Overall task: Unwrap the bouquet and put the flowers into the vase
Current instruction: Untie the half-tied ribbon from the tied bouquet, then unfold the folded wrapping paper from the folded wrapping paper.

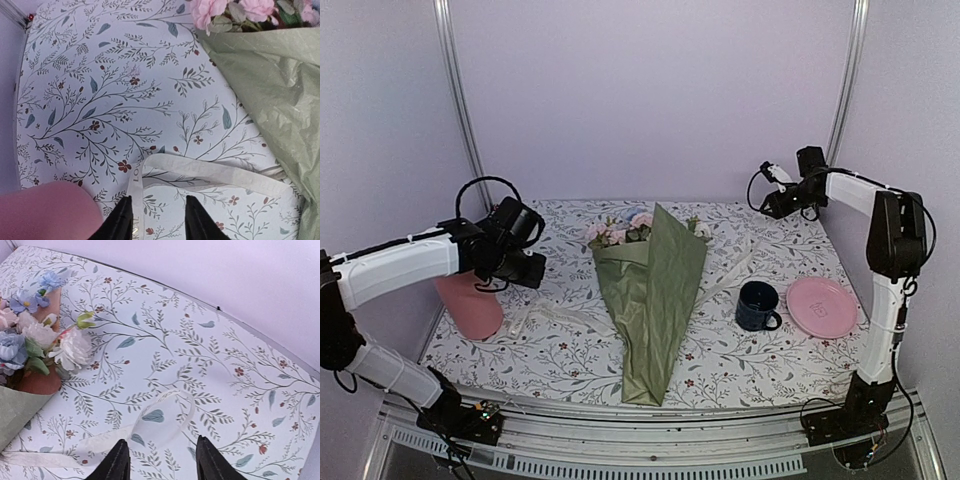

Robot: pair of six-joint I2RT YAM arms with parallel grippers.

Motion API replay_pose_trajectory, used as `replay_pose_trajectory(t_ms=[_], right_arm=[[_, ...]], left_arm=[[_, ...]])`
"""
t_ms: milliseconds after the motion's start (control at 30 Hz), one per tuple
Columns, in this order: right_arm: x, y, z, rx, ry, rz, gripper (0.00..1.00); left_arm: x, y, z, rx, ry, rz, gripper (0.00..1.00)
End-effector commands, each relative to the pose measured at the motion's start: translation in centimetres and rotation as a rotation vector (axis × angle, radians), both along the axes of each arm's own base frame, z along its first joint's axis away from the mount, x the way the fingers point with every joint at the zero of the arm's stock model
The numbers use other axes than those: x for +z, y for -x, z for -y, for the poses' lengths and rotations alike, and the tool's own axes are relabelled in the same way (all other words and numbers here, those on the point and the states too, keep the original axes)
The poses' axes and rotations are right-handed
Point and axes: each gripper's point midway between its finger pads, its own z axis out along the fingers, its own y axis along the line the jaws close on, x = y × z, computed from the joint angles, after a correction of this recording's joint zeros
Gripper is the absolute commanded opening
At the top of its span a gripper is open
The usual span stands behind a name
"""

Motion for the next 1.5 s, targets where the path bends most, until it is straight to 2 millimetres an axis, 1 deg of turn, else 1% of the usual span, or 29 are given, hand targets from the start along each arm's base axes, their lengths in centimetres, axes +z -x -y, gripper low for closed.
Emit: replay_pose_trajectory(t_ms=[0, 33, 67, 100, 133, 200, 267, 300, 333, 367, 400, 467, 567, 633, 733, 833, 900, 967, 1000, 1033, 1067, 1100, 1167, 1200, 1267, 1333, 1367, 1433, 1467], right_arm=[[3.6, 0.0, 1.2, -0.178, -0.133, -0.022, 0.52], [4.9, 0.7, 1.0, -0.173, -0.150, -0.009, 0.54], [6.0, 1.6, 0.9, -0.163, -0.162, 0.006, 0.58], [7.3, 2.4, 0.7, -0.148, -0.175, 0.029, 0.61], [8.4, 3.4, 0.5, -0.130, -0.180, 0.049, 0.63], [9.8, 5.4, -0.1, -0.087, -0.204, 0.065, 0.65], [10.9, 8.1, -1.5, 0.005, -0.252, 0.076, 0.65], [10.6, 9.8, -2.1, 0.049, -0.278, 0.064, 0.65], [11.6, 11.0, -2.8, 0.097, -0.309, 0.091, 0.65], [11.8, 12.4, -3.3, 0.135, -0.330, 0.108, 0.66], [10.9, 13.8, -3.7, 0.163, -0.352, 0.105, 0.65], [10.2, 16.0, -4.2, 0.201, -0.389, 0.120, 0.66], [9.9, 18.4, -5.0, 0.264, -0.439, 0.136, 0.68], [10.9, 19.0, -5.1, 0.292, -0.435, 0.173, 0.68], [12.0, 19.2, -5.2, 0.303, -0.430, 0.206, 0.69], [11.6, 19.4, -5.1, 0.304, -0.425, 0.204, 0.69], [11.1, 19.9, -5.3, 0.317, -0.435, 0.194, 0.69], [10.6, 20.2, -5.6, 0.342, -0.454, 0.184, 0.69], [10.4, 20.3, -5.7, 0.351, -0.461, 0.177, 0.69], [10.3, 20.2, -5.8, 0.355, -0.466, 0.169, 0.69], [10.0, 20.0, -5.9, 0.354, -0.470, 0.158, 0.69], [9.9, 19.9, -5.9, 0.352, -0.473, 0.148, 0.69], [9.6, 19.8, -5.9, 0.352, -0.471, 0.137, 0.69], [9.5, 19.8, -5.9, 0.353, -0.466, 0.138, 0.69], [9.4, 19.8, -5.7, 0.350, -0.450, 0.146, 0.69], [9.4, 19.8, -5.6, 0.347, -0.437, 0.156, 0.69], [9.4, 19.7, -5.5, 0.344, -0.428, 0.162, 0.69], [9.3, 19.5, -5.4, 0.340, -0.418, 0.164, 0.69], [9.3, 19.4, -5.4, 0.339, -0.417, 0.163, 0.69]], left_arm=[[3.0, -1.1, 2.8, -0.127, 0.050, 0.090, 0.44], [3.5, -1.0, 3.5, -0.159, 0.061, 0.105, 0.49], [4.0, -0.8, 4.4, -0.204, 0.066, 0.121, 0.81], [4.4, -0.6, 5.2, -0.239, 0.073, 0.139, 0.97], [5.0, -0.4, 6.1, -0.278, 0.084, 0.159, 0.99], [5.9, 0.3, 8.0, -0.365, 0.102, 0.201, 0.99], [6.4, 0.9, 9.5, -0.420, 0.120, 0.247, 0.99], [6.4, 1.1, 9.9, -0.432, 0.130, 0.256, 0.99], [6.3, 1.1, 10.3, -0.435, 0.138, 0.253, 0.99], [6.2, 1.0, 10.6, -0.436, 0.143, 0.247, 0.99], [6.0, 1.0, 11.0, -0.440, 0.149, 0.241, 0.99], [5.7, 1.2, 12.2, -0.472, 0.179, 0.236, 0.99], [5.3, 1.2, 13.1, -0.469, 0.215, 0.255, 0.99], [5.4, 0.9, 13.5, -0.456, 0.239, 0.286, 0.99], [5.4, 0.9, 13.5, -0.450, 0.267, 0.338, 0.99], [6.6, 0.8, 13.7, -0.441, 0.316, 0.402, 0.99], [7.0, -0.1, 13.0, -0.381, 0.277, 0.438, 0.99], [6.9, -1.4, 11.8, -0.330, 0.188, 0.487, 0.99], [6.8, -1.9, 11.6, -0.339, 0.139, 0.517, 0.99], [7.2, -2.7, 11.2, -0.321, 0.090, 0.565, 0.99], [7.5, -3.5, 10.5, -0.267, 0.055, 0.606, 0.99], [7.8, -4.1, 10.3, -0.249, 0.043, 0.634, 0.99], [8.0, -4.7, 11.6, -0.328, 0.036, 0.635, 0.99], [7.8, -5.1, 12.2, -0.360, 0.018, 0.619, 0.99], [6.6, -5.5, 13.8, -0.432, -0.015, 0.549, 0.86], [4.9, -5.4, 15.3, -0.484, -0.003, 0.464, 0.69], [4.3, -4.9, 16.1, -0.499, 0.029, 0.435, 0.59], [3.3, -3.2, 17.9, -0.556, 0.118, 0.405, 0.34], [3.0, -2.3, 18.8, -0.588, 0.152, 0.403, 0.28]])
